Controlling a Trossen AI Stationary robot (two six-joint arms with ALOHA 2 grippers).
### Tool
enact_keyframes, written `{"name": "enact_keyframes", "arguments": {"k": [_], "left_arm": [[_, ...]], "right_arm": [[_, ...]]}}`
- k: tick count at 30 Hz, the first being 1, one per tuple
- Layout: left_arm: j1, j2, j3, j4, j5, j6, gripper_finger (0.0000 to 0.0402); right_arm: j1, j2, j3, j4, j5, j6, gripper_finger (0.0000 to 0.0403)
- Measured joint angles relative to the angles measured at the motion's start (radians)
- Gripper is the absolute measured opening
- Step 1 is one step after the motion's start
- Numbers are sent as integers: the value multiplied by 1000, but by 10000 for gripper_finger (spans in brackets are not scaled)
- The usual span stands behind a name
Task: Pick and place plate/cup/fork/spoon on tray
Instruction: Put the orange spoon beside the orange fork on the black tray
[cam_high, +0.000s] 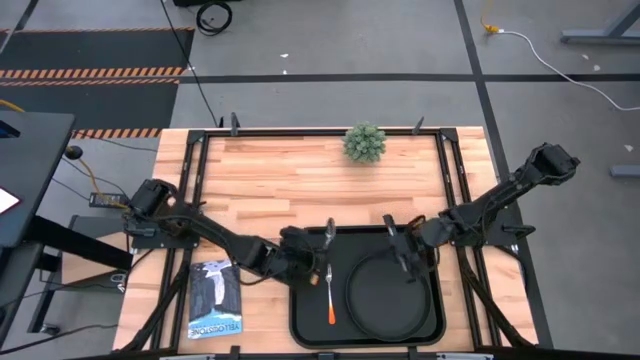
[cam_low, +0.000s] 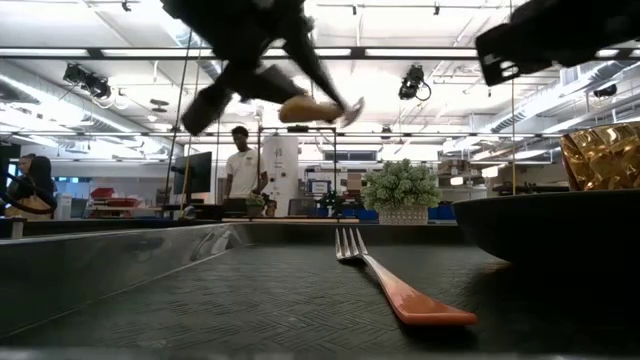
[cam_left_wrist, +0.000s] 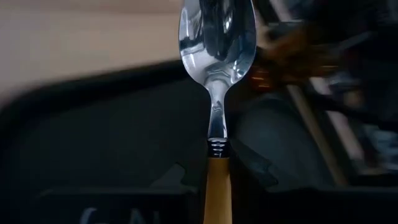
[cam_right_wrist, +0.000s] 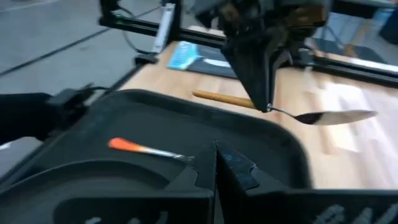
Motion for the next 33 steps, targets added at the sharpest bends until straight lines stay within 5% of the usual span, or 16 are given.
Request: {"name": "enact_keyframes", "arguments": {"k": [8, 24, 33], "left_arm": [[4, 152, 153, 70, -6, 41, 55], [6, 406, 652, -348, 34, -60, 55], [-4, 428, 688, -615, 119, -228, 55]], "right_arm": [[104, -26, -31, -6, 9, 19, 9], [192, -73, -66, -61, 14, 14, 9], [203, -74, -75, -51, -2, 9, 9]]}}
